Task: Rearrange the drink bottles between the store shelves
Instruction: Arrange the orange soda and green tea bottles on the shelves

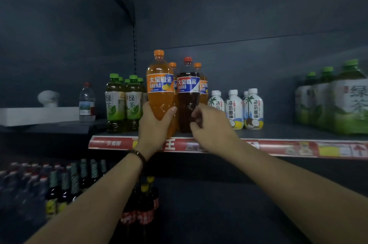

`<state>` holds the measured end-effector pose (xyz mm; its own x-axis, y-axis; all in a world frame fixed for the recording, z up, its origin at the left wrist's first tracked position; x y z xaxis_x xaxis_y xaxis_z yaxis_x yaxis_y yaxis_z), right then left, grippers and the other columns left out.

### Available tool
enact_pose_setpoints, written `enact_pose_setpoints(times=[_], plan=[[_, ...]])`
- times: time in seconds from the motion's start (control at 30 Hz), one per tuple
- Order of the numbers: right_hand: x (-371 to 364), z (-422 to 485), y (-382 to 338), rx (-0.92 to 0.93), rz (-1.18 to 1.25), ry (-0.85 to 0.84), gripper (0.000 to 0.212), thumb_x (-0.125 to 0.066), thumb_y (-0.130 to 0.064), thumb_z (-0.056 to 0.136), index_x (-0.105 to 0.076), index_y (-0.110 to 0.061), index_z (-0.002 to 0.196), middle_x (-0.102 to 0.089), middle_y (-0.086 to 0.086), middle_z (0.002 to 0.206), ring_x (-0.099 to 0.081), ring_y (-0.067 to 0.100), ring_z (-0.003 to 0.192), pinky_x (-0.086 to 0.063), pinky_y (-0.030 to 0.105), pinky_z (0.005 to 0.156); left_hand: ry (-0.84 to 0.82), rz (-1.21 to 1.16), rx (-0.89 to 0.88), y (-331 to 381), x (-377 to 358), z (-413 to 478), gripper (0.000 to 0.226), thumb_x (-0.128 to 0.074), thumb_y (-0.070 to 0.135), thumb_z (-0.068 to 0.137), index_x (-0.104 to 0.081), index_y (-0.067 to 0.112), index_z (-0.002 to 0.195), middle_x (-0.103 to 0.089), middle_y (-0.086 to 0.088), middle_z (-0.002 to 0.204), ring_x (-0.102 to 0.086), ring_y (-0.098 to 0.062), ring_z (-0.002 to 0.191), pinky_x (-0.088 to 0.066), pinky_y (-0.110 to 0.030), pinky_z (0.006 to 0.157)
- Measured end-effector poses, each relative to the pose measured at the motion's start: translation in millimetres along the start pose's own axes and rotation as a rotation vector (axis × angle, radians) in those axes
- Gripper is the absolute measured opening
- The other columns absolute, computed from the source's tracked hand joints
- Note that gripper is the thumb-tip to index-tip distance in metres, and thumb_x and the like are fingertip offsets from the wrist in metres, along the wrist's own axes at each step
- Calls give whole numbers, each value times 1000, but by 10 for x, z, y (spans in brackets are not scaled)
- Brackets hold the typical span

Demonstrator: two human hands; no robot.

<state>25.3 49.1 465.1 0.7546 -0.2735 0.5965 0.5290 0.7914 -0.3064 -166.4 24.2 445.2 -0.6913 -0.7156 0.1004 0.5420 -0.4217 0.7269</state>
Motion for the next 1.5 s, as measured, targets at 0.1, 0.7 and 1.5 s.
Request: enact_pose_setpoints(times=[0.1, 0.7, 1.5], plan=[[316, -328, 36, -34, 225, 78, 19, -64, -35, 103, -62, -26, 119, -67, -10, 100, -65, 3, 91, -56, 23, 77, -65, -193, -88, 360, 46, -640, 56, -73, 49, 95, -44, 44, 142, -65, 17, 129, -68, 0, 113, -54, -35, 98], [1447, -3241, 1959, -421, 659, 104, 74, -76, -27, 95, -42, -39, 160, -64, -2, 144, -64, 16, 129, -55, 45, 107, -653, -576, 323, 756, -2522, -3206, 48, -73, 47, 84, -65, 28, 128, -80, 8, 114, -78, -11, 103, -62, -27, 81], [1566, -4987, 5570, -854, 32, 46, 81, -78, -24, 94, -36, -33, 162, -48, -8, 140, -56, 10, 120, -43, 10, 91, -877, -349, 416, -229, -6761, -4428, 75, -94, 23, 80, -49, 39, 138, -70, 11, 128, -67, -15, 120, -53, -54, 110]])
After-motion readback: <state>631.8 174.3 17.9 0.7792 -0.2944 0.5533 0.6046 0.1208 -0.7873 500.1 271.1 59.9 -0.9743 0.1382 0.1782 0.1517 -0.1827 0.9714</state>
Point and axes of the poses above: each hand's wrist, its own z-axis towards the middle knuckle, its own x-axis out of the back of the hand, y = z × x, the point moved 6 cm from there along z, towards the middle knuckle
